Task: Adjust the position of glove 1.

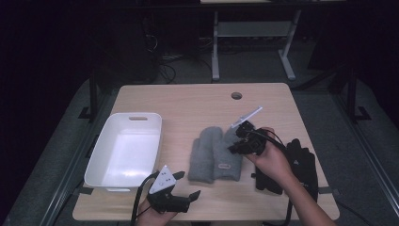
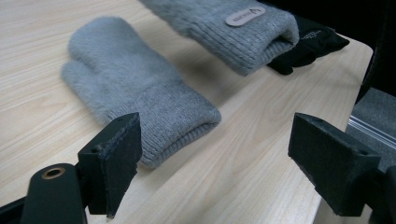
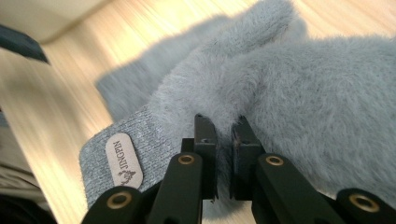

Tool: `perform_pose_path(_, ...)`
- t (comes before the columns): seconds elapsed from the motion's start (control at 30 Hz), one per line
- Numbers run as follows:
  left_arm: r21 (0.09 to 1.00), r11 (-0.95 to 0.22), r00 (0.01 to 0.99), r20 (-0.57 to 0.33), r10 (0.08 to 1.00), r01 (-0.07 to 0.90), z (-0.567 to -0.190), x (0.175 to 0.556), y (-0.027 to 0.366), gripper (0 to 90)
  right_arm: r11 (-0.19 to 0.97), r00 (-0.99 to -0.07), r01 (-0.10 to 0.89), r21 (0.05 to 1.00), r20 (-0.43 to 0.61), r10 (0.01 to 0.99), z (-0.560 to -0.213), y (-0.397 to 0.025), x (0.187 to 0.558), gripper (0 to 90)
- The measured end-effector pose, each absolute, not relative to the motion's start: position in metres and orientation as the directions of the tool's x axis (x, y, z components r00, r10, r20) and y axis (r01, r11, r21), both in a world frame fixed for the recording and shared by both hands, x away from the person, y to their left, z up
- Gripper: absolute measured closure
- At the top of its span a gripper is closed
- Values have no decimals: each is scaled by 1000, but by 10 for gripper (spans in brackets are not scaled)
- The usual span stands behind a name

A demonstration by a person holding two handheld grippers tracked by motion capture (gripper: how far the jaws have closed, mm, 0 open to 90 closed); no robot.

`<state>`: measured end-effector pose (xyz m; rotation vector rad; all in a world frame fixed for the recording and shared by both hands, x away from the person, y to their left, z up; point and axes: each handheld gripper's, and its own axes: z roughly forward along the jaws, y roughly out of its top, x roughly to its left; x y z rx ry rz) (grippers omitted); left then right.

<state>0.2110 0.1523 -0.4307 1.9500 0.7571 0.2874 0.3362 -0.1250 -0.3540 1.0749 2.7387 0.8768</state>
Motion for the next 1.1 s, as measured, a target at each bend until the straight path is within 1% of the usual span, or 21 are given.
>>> perform_pose_path(0.03,866,-320,777,-117,618,385,-431,211,152,175,592,-753,603,534,136,644,-354,-125,336,840)
perform_pose_path(0.07,867,-316,775,-119,621,386,-429,211,154,175,602,-764,593,535,138,631,-350,-111,339,840)
perform_pose_path(0.13,868,-313,771,-116,626,385,-428,210,156,175,612,-776,581,536,140,615,-350,-99,342,840)
perform_pose_path(0.2,866,-318,771,-113,627,385,-427,211,157,175,611,-775,587,532,150,614,-349,-93,343,839)
perform_pose_path(0.3,870,-305,766,-119,631,386,-426,211,159,175,620,-780,590,518,165,604,-353,-73,351,840)
perform_pose_path(0.4,869,-309,763,-114,636,387,-426,212,161,177,621,-780,593,512,177,600,-356,-66,355,840)
perform_pose_path(0.43,866,-314,761,-112,639,390,-426,212,162,193,624,-781,594,507,180,598,-358,-60,357,839)
perform_pose_path(0.57,867,-303,755,-120,644,396,-426,213,163,196,628,-778,602,493,185,600,-361,-54,359,839)
perform_pose_path(0.63,865,-313,756,-110,645,392,-426,214,165,196,628,-772,610,483,184,609,-364,-52,361,839)
perform_pose_path(0.97,866,-305,758,-122,641,397,-426,215,165,205,611,-752,634,474,193,630,-373,-49,366,837)
perform_pose_path(1.1,865,-301,757,-128,641,401,-426,214,163,210,600,-740,650,467,206,641,-381,-48,368,798)
